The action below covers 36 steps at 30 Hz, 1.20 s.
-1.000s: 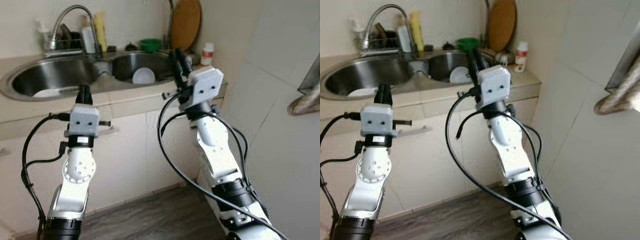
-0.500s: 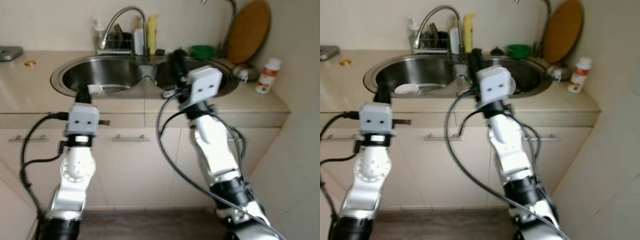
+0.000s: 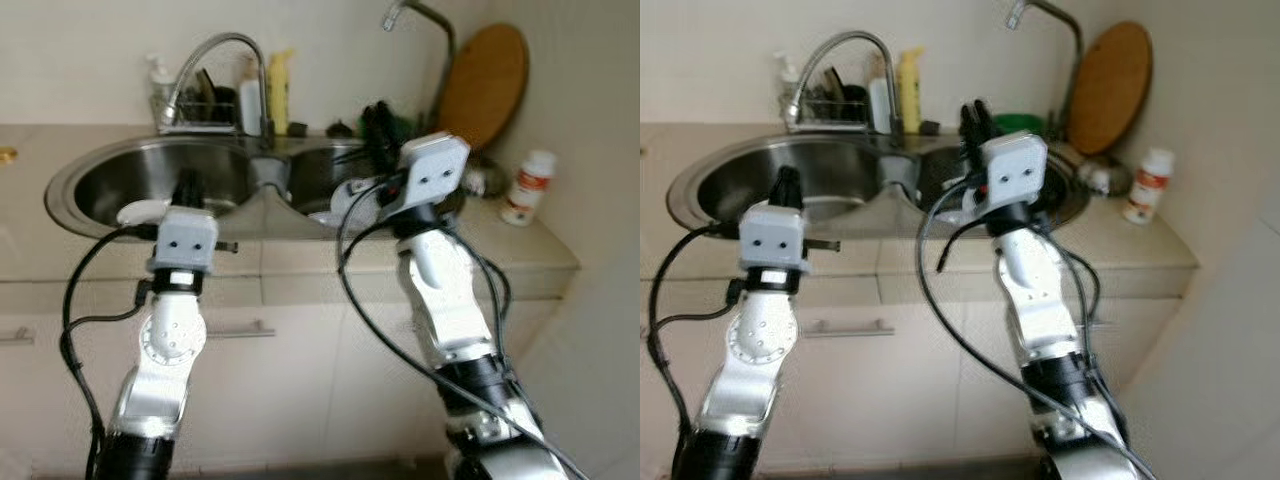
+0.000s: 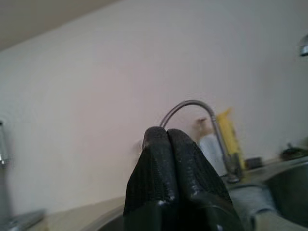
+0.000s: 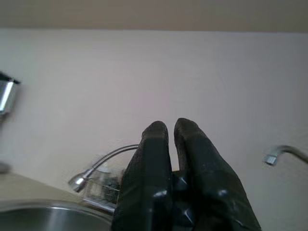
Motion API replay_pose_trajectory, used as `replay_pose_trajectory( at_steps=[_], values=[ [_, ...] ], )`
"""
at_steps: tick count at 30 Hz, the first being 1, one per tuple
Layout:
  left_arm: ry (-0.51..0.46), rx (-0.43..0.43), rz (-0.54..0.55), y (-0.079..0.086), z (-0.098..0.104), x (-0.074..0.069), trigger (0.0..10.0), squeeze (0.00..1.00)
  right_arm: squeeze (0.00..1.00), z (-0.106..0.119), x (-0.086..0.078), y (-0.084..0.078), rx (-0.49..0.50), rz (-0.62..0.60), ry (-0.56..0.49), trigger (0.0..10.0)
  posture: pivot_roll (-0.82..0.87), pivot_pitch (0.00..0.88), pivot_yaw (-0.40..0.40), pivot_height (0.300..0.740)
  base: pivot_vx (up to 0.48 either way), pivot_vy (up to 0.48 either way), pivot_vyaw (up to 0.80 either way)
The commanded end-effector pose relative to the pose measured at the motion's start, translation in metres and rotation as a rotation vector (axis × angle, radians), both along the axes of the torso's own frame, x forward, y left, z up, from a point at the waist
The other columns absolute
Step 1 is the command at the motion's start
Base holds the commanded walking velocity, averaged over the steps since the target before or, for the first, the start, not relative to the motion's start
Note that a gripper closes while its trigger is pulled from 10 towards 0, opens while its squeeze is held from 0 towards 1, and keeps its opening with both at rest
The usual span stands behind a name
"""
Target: Kitchen organization
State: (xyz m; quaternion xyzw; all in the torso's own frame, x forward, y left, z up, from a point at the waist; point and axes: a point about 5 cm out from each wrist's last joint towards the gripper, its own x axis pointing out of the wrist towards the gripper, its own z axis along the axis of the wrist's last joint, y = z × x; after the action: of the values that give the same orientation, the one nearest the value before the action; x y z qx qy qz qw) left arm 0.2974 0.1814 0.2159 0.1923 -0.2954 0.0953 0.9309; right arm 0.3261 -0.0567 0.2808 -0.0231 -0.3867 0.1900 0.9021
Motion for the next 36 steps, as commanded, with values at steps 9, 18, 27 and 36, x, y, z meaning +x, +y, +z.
replay_pose_trajectory(
  at_steps=[9, 18, 27, 36],
  values=[
    [0.002, 0.002, -0.040, -0.011, 0.001, 0.001, 10.0, 0.00, 0.00, -0.001, 0.006, -0.012, 0.000, -0.036, 0.012, 10.0, -0.03, 0.000, -0.024, 0.740, 0.359, 0.000, 0.00],
    [0.011, 0.002, -0.043, -0.013, -0.001, 0.001, 10.0, 0.00, 0.00, -0.006, 0.009, -0.011, -0.017, -0.038, 0.038, 10.0, -0.03, 0.000, -0.025, 0.740, 0.352, 0.000, 0.00],
    [0.015, 0.001, -0.049, -0.014, -0.003, 0.000, 10.0, 0.00, 0.00, -0.018, 0.017, -0.007, -0.059, -0.046, 0.114, 10.0, -0.02, 0.000, -0.028, 0.740, 0.221, 0.000, 0.00],
    [0.023, 0.009, -0.064, -0.019, -0.005, 0.000, 10.0, 0.00, 0.00, -0.033, 0.035, -0.002, -0.146, -0.083, 0.230, 10.0, -0.02, 0.000, -0.029, 0.740, 0.000, 0.000, 0.00]
  ],
)
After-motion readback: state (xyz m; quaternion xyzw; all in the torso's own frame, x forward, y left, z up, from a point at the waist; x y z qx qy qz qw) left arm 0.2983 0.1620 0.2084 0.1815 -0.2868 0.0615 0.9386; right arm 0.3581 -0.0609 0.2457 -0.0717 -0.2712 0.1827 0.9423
